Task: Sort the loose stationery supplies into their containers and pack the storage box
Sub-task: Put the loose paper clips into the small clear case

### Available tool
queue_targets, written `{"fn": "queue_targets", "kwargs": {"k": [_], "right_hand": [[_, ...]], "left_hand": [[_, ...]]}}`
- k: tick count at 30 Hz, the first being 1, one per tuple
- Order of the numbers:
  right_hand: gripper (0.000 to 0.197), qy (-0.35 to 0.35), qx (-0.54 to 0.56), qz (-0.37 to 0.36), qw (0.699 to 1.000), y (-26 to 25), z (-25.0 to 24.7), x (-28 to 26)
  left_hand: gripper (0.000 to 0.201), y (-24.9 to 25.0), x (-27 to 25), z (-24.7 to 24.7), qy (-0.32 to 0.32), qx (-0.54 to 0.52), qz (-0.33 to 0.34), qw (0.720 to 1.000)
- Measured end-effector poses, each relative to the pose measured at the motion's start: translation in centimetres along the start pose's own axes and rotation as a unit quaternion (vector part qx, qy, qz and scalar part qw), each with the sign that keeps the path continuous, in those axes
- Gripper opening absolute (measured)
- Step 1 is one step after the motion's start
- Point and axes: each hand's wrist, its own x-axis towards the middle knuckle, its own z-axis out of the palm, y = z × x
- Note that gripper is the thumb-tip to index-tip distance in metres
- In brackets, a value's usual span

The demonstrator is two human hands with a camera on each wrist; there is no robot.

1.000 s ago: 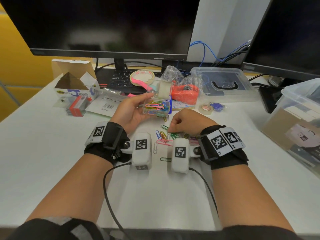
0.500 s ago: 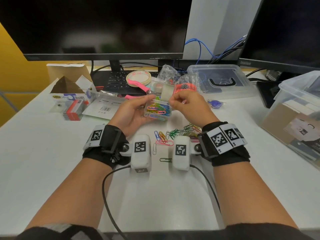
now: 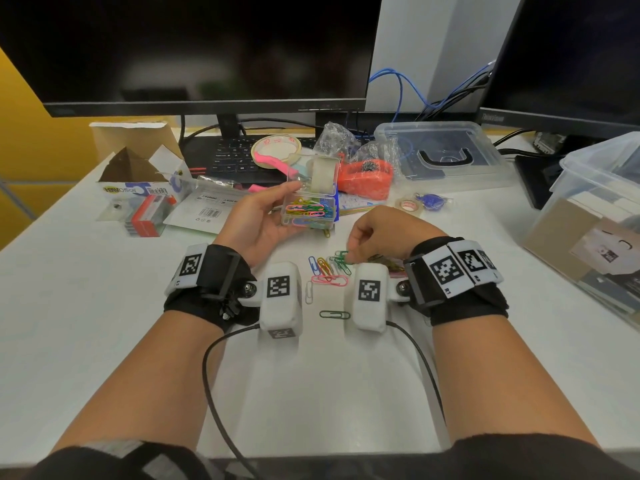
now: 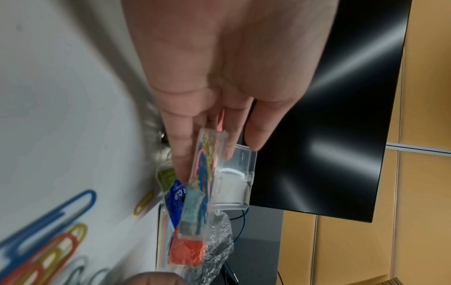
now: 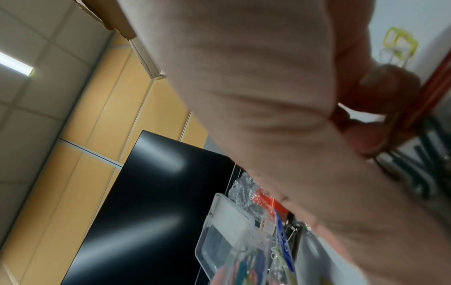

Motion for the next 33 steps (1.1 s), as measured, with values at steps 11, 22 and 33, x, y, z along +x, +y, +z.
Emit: {"fn": "queue_targets", "kwargs": {"k": [11,22,33], "right_hand": [[0.013,0.195,0.166,-0.125,0.959,-0.7,-0.7,0.2],[0.013,0.292,0.096,-0.078,0.948,-0.9,-0.1,0.9],[0.030,0.003,-0.053,-0.030,0.998,-2.4,1.6,0.2]], "left_hand": [[0.021,-0.2,0.2,0.0,-0.011,0.027,0.007,1.000],[0.024,-0.3,0.1,0.0,-0.012,0.011,-0.004,1.000],[0.015,0.2,0.1,-0.1,0.025,-0.015,0.034,0.999]]}}
